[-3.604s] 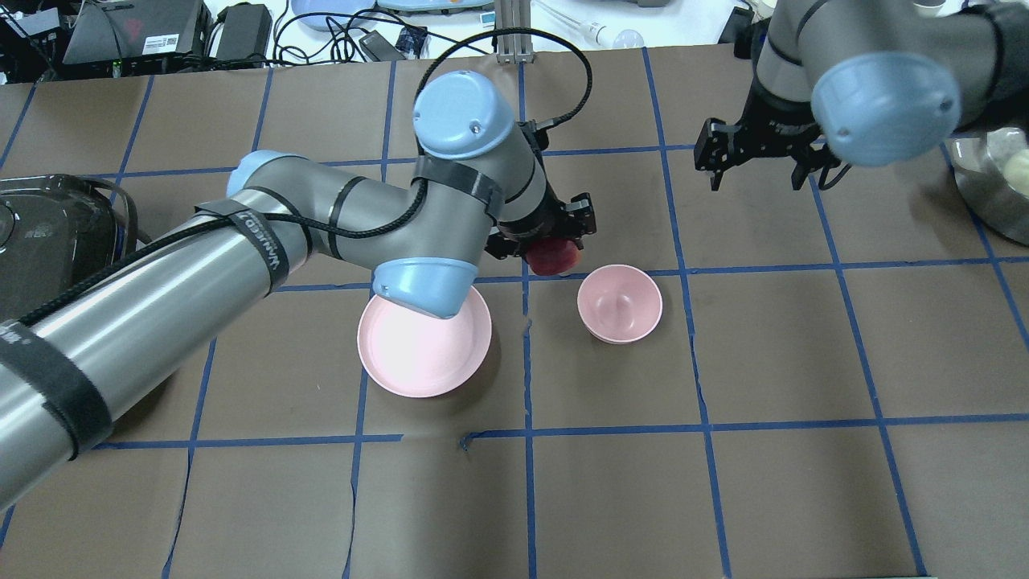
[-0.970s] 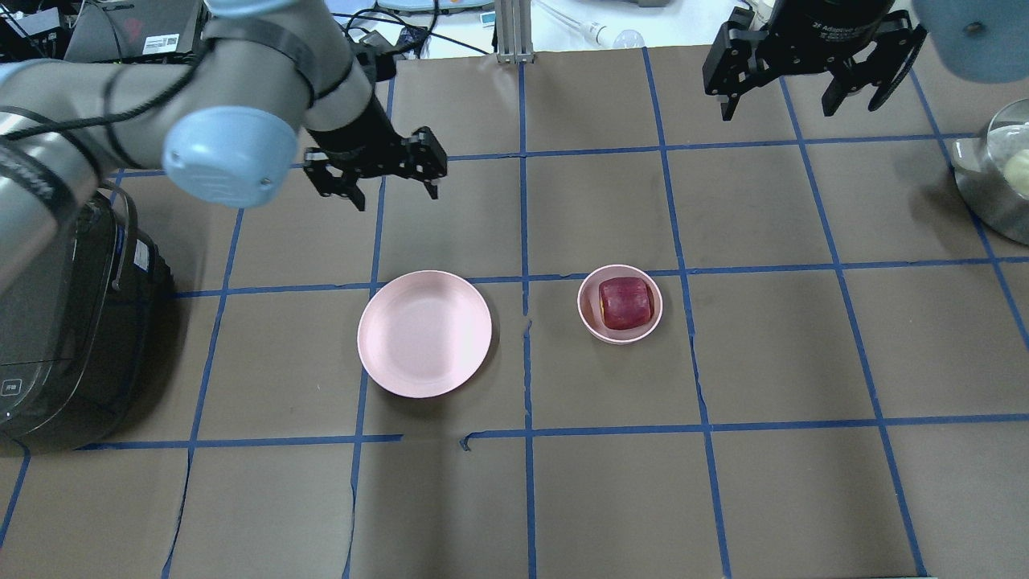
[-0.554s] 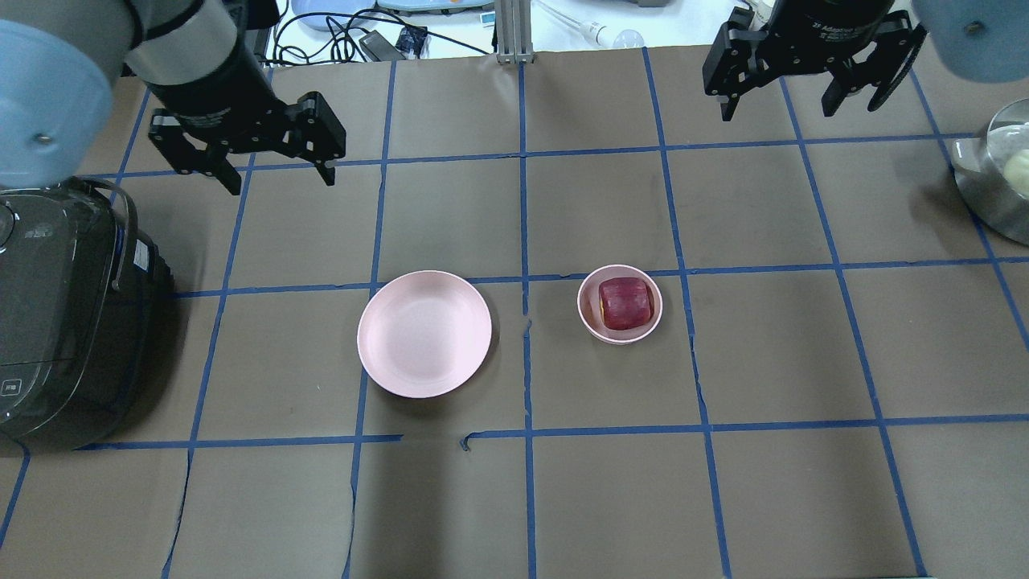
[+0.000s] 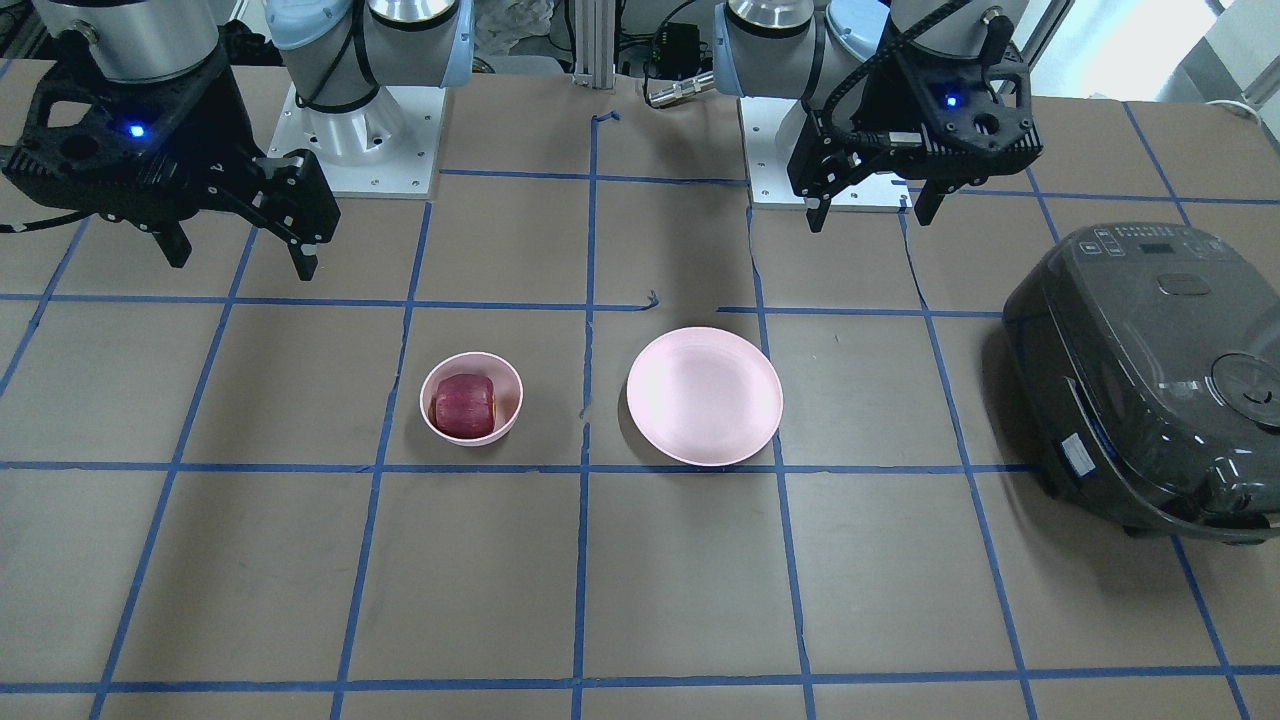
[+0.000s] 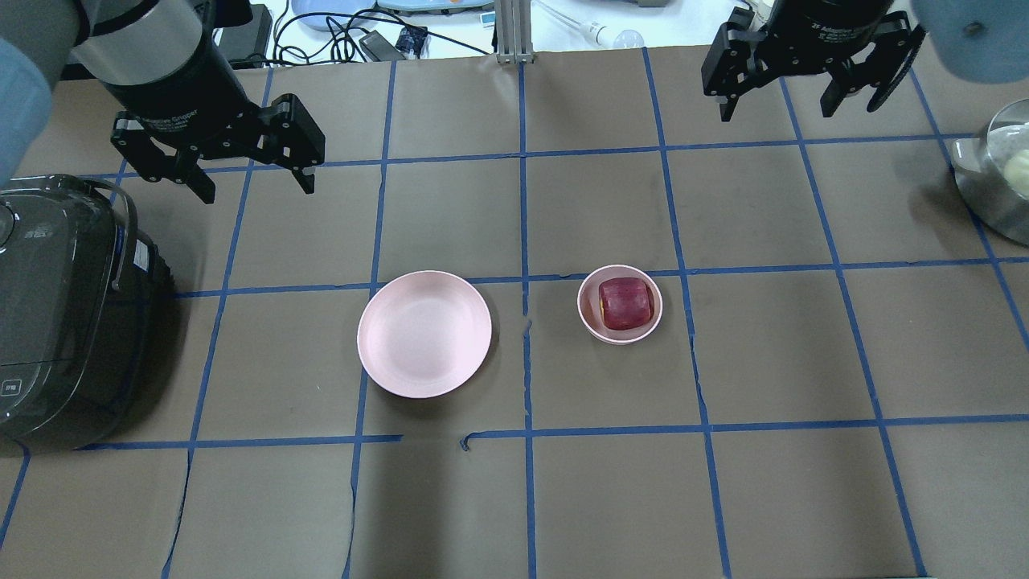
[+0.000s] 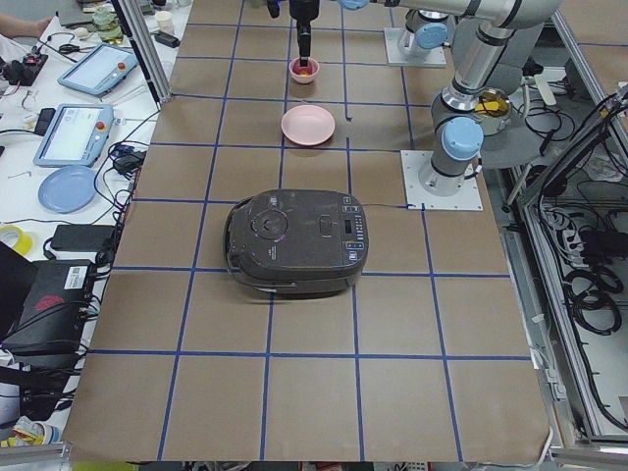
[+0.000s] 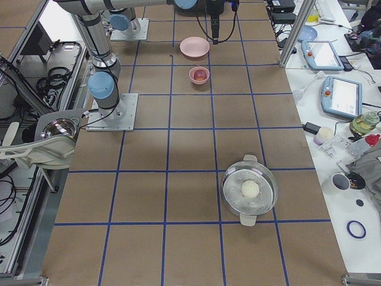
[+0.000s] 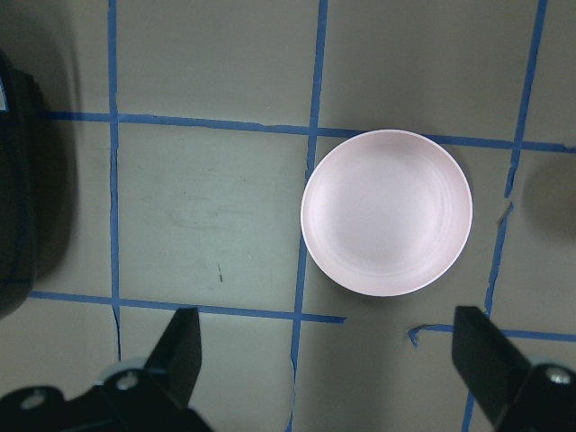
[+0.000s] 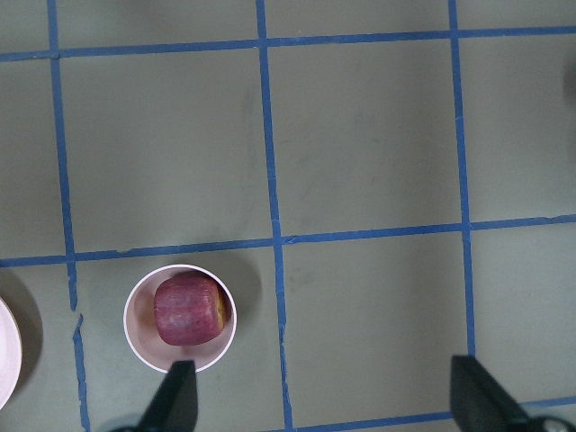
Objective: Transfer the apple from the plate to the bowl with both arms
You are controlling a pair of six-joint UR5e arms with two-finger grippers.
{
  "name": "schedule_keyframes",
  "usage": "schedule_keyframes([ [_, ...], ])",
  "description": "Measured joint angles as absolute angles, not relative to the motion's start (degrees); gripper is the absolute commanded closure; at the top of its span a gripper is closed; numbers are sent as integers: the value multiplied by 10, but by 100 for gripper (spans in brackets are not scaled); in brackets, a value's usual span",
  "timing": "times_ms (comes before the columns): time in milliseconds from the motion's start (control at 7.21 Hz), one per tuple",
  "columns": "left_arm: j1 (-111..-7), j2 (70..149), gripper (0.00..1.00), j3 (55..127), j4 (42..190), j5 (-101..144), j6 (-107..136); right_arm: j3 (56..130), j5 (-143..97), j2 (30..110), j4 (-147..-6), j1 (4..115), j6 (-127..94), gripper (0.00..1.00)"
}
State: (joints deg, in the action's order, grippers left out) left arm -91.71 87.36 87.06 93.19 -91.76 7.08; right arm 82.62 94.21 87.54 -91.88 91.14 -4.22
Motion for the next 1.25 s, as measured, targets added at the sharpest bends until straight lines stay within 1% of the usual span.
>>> schedule_keyframes([
  [277, -908, 879, 0, 869, 919, -915, 69, 826, 942, 875, -918, 911, -42, 0],
  [416, -906, 873, 0, 872, 920, -917, 69, 826, 942, 875, -918, 911, -42, 0],
  [693, -881, 832, 0, 848, 956, -921, 68, 826, 942, 875, -918, 911, -42, 0],
  [1248, -841, 824, 0, 846, 962, -923, 40, 826, 943, 875, -918, 911, -42, 0],
])
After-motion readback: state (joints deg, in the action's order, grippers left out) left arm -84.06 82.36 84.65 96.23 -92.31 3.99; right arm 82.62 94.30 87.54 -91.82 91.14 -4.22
